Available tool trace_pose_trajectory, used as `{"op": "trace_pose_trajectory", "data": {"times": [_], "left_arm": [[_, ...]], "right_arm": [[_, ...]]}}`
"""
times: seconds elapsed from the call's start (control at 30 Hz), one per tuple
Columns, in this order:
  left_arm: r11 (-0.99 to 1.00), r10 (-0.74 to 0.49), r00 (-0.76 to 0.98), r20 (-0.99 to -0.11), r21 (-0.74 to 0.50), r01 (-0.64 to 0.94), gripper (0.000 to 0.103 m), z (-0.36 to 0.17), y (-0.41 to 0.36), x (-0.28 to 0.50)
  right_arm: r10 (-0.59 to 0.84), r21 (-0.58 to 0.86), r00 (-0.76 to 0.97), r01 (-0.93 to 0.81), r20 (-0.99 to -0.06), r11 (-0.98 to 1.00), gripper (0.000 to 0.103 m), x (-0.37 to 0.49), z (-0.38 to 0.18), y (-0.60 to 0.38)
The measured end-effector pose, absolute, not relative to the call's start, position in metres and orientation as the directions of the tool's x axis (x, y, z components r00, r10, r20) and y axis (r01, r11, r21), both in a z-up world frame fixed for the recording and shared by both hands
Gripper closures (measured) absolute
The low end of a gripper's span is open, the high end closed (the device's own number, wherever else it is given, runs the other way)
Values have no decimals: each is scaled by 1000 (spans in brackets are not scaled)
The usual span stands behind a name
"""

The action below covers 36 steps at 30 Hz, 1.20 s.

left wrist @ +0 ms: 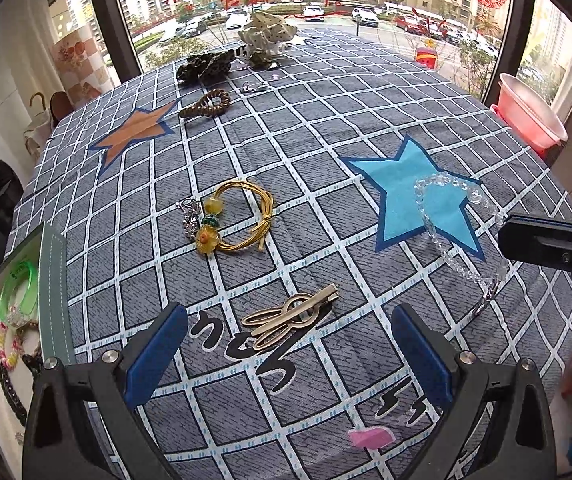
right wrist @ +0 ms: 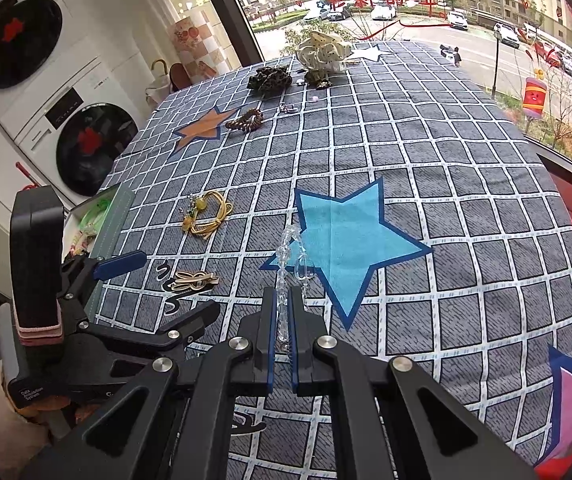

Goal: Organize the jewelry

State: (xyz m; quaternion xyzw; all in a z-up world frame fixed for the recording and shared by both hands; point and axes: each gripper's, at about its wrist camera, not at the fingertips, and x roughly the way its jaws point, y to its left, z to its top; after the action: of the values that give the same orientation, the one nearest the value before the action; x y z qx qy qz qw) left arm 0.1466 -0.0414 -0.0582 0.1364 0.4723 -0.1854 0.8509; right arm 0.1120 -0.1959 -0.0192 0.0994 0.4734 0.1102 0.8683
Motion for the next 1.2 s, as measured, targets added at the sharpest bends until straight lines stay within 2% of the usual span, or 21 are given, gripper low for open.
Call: {"op": "trace_pose_trajectory", "data": {"times": [0.03,0.07,0.1,0.13,0.23,0.3,0.33,0.37,0.4,0.43,0.53,0.57,0.63,0.67,1.2], "left_arm": [[882,-193,475,-858,60,467,0,-60,-42,149],[871,-201,460,-865,58,488,11,-62,-43,149],[862,-200,440,-875,56,504,15,-65,-43,154],[857,-218,428,-877,37,514,16,-66,-43,154],[848,-257,399,-880,-7,531,27,-66,-41,163],[837,-274,384,-882,-21,547,29,-67,-42,166],[829,-282,378,-882,-25,559,34,-66,-43,165],[819,-292,373,-880,-29,573,47,-65,-44,163],[813,-295,370,-881,-28,582,53,-64,-45,162],[808,-299,362,-883,-33,588,66,-63,-46,161],[812,-294,358,-886,-34,582,70,-62,-47,156],[817,-295,359,-885,-39,575,79,-61,-47,155],[835,-303,352,-886,-68,546,81,-61,-43,152],[844,-314,352,-882,-89,529,86,-60,-40,149],[934,-290,466,-836,-141,328,86,-31,10,118]], "right_arm": [[287,279,528,-97,-800,955,97,111,-19,-196],[287,281,528,-95,-799,955,97,111,-19,-197],[289,283,528,-93,-799,954,97,112,-19,-198],[289,285,528,-92,-799,954,97,111,-20,-198],[291,291,527,-86,-798,953,97,111,-20,-200],[290,291,528,-84,-798,953,97,111,-20,-201],[290,292,527,-82,-799,953,97,112,-20,-201],[291,294,527,-80,-799,952,97,112,-21,-202],[292,296,527,-78,-798,952,97,112,-21,-202],[292,298,526,-77,-798,951,97,112,-21,-203],[296,303,522,-74,-800,950,97,113,-22,-203],[296,303,521,-74,-800,950,97,113,-22,-202],[296,302,521,-76,-801,950,97,112,-22,-200],[295,300,522,-77,-801,951,97,111,-22,-200],[307,297,534,-107,-788,949,97,107,-4,-183]]}}
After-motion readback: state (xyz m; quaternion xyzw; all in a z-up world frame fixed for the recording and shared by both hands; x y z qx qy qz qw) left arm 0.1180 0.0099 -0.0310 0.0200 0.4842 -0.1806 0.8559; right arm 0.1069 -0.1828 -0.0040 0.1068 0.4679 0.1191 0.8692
